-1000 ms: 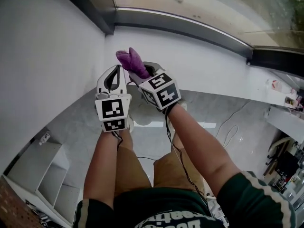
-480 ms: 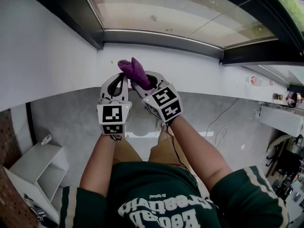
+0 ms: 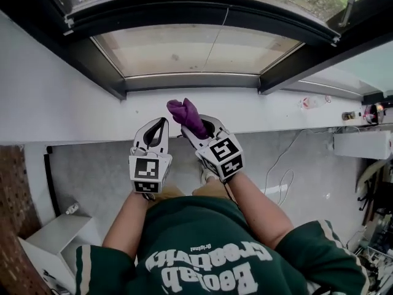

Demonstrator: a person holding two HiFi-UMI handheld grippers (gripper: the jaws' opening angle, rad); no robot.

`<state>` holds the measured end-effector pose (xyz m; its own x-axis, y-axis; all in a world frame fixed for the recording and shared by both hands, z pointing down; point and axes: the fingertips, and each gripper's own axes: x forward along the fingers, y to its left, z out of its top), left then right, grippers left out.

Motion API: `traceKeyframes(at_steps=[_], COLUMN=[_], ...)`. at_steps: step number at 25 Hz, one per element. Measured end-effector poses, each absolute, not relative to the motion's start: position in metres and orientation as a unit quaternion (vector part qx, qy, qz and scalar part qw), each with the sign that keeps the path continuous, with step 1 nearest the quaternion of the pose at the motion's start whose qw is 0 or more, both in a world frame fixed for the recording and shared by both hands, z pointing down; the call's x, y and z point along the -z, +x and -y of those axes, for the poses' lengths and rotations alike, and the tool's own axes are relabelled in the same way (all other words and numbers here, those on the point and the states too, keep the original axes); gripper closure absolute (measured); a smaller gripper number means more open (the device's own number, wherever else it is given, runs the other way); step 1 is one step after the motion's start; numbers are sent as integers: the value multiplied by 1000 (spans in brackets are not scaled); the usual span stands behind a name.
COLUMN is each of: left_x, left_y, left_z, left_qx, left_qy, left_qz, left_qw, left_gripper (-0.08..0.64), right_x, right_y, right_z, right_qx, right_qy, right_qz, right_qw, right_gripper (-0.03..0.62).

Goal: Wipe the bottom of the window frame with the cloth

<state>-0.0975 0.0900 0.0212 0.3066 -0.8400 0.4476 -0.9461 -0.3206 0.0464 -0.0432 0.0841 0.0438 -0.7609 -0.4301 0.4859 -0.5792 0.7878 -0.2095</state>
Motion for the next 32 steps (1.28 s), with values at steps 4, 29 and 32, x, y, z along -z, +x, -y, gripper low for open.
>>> traceKeyframes(at_steps=[4,29,32], left_x=[17,112,113], left_y=[-74,-25,-25], left_z=[-90,-97,-99], left_qx=[-156,-107,-106], left_qy=[808,846,848], left_qz=[552,521,518], left_qw=[134,44,41], left_gripper=[551,551,551], right_x=[-8,83,81], right_y=[-22,33,30], right_z=[-85,-95,-98], right_qx=[-166,-67,-69], right_qy=[292,345,343], right_qz=[924,929,930], right_qw=[183,111,113], right_gripper=[472,474,474])
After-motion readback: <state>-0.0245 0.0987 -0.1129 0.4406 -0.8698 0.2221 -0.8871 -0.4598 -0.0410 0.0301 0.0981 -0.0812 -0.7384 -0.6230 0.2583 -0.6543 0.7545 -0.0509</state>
